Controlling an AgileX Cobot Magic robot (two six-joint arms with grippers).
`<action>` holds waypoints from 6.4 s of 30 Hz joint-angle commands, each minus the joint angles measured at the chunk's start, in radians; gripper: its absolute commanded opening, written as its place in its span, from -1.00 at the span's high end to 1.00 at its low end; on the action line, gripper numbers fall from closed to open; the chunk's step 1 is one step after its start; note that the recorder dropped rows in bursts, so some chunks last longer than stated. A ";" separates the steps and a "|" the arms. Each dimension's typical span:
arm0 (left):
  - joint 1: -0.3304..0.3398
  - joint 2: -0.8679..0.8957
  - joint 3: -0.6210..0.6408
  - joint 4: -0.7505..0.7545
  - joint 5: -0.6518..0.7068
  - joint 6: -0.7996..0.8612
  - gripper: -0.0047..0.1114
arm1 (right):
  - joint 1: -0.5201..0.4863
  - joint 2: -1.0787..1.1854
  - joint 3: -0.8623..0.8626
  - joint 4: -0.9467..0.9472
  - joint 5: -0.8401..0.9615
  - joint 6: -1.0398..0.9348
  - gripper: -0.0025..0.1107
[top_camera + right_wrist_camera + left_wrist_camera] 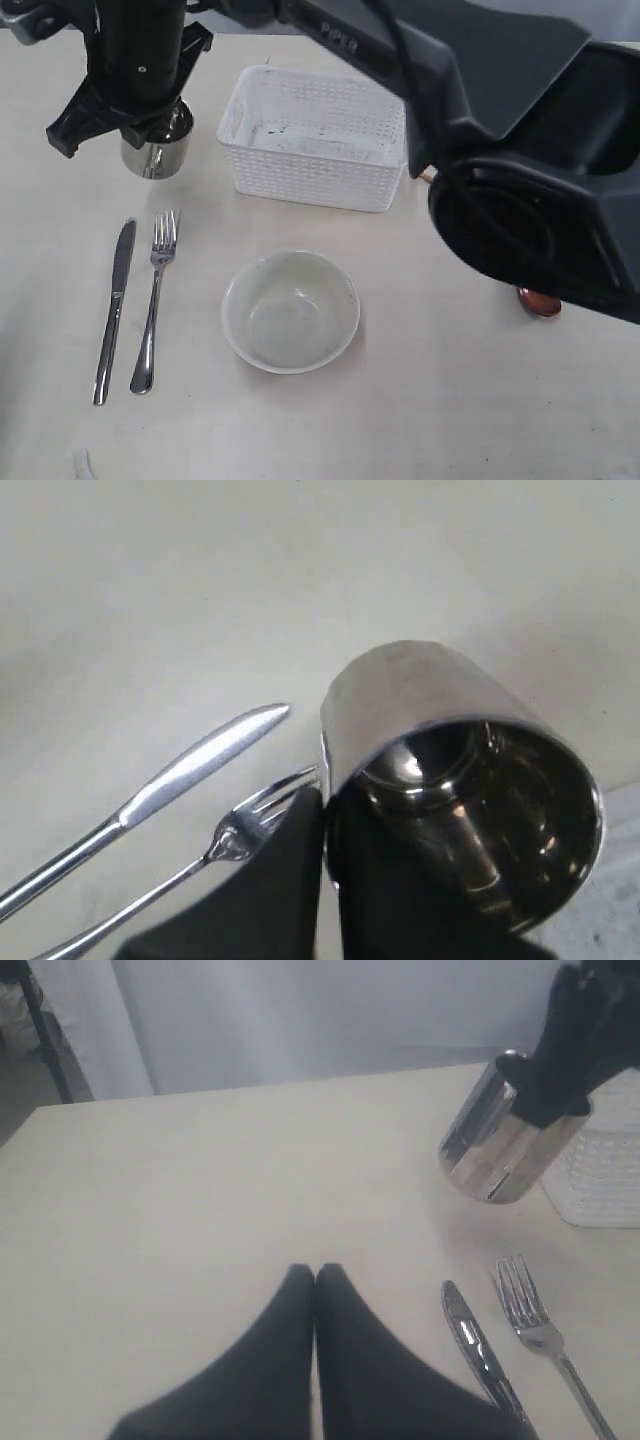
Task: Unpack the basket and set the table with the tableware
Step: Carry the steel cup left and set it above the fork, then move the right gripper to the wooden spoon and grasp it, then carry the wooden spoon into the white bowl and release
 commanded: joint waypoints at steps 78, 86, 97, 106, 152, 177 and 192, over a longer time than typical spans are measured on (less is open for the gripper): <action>-0.005 -0.002 0.002 -0.001 -0.001 -0.002 0.92 | -0.569 -0.449 0.447 -0.045 0.013 -0.197 0.36; -0.005 -0.002 0.002 -0.001 -0.001 -0.002 0.92 | -0.750 -0.449 0.792 0.055 -0.065 -0.199 0.36; -0.005 -0.002 0.002 -0.001 -0.001 -0.002 0.92 | -0.766 -0.449 1.111 0.092 -0.191 -0.173 0.36; -0.005 -0.002 0.002 -0.001 -0.001 -0.002 0.92 | -0.766 -0.449 1.152 0.084 -0.296 -0.173 0.36; -0.005 -0.002 0.002 -0.001 -0.001 -0.002 0.92 | -0.766 -0.519 1.173 0.119 -0.363 -0.162 0.96; -0.005 -0.002 0.002 0.001 -0.001 -0.002 0.92 | -0.059 -0.667 1.173 0.394 -0.555 -0.569 0.96; -0.005 -0.002 0.002 0.001 -0.001 -0.002 0.92 | -0.043 -0.556 1.173 0.398 -0.625 -0.652 0.96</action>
